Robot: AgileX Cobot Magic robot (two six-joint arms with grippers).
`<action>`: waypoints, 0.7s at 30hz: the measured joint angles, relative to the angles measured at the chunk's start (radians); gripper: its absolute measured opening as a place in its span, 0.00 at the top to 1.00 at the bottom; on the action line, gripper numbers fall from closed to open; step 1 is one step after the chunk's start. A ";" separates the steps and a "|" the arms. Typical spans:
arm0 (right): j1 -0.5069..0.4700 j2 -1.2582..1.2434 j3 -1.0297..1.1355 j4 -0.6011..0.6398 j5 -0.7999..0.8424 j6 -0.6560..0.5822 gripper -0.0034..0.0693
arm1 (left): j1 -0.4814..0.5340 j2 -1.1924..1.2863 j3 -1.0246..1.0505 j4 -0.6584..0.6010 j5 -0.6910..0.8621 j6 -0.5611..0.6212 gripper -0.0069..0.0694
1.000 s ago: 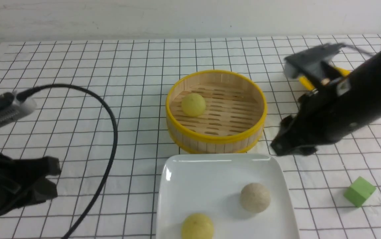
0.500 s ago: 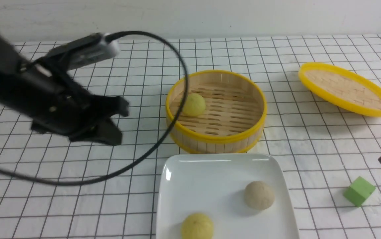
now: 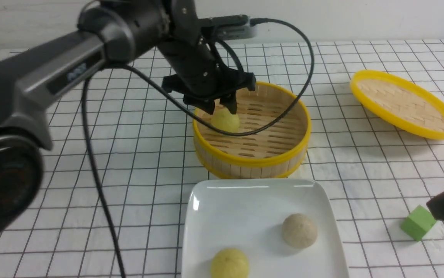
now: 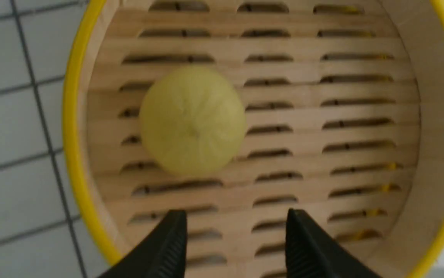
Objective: Put the steamed buns into the plate on the white-black tablecloth.
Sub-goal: 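Reach into the bamboo steamer and grasp a bun with the left gripper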
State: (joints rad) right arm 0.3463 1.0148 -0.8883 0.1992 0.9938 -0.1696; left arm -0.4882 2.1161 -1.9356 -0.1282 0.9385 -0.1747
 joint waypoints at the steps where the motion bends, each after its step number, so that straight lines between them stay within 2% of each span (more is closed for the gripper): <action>1: 0.000 0.000 0.000 0.004 -0.006 0.000 0.96 | -0.006 0.051 -0.064 0.011 0.000 0.000 0.37; 11: 0.000 0.000 0.001 0.029 -0.025 0.000 0.95 | -0.005 0.188 -0.151 0.044 -0.026 0.000 0.36; 14: 0.000 0.000 0.001 0.032 -0.025 0.000 0.95 | -0.005 0.202 -0.151 0.057 -0.049 0.000 0.39; 17: 0.000 0.000 0.001 0.041 -0.025 0.000 0.95 | -0.005 0.208 -0.155 0.058 -0.052 0.000 0.51; 19: 0.000 0.000 0.001 0.052 -0.025 0.000 0.95 | -0.005 0.208 -0.156 0.057 -0.050 0.000 0.66; 20: 0.000 0.000 0.001 0.052 -0.025 0.000 0.95 | -0.005 0.206 -0.156 0.057 -0.050 0.000 0.68; 21: 0.000 0.000 0.001 0.058 -0.025 0.000 0.95 | -0.005 0.199 -0.157 0.057 -0.043 0.000 0.80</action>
State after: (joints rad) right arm 0.3463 1.0148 -0.8872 0.2574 0.9693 -0.1696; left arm -0.4937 2.3147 -2.0921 -0.0711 0.8958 -0.1750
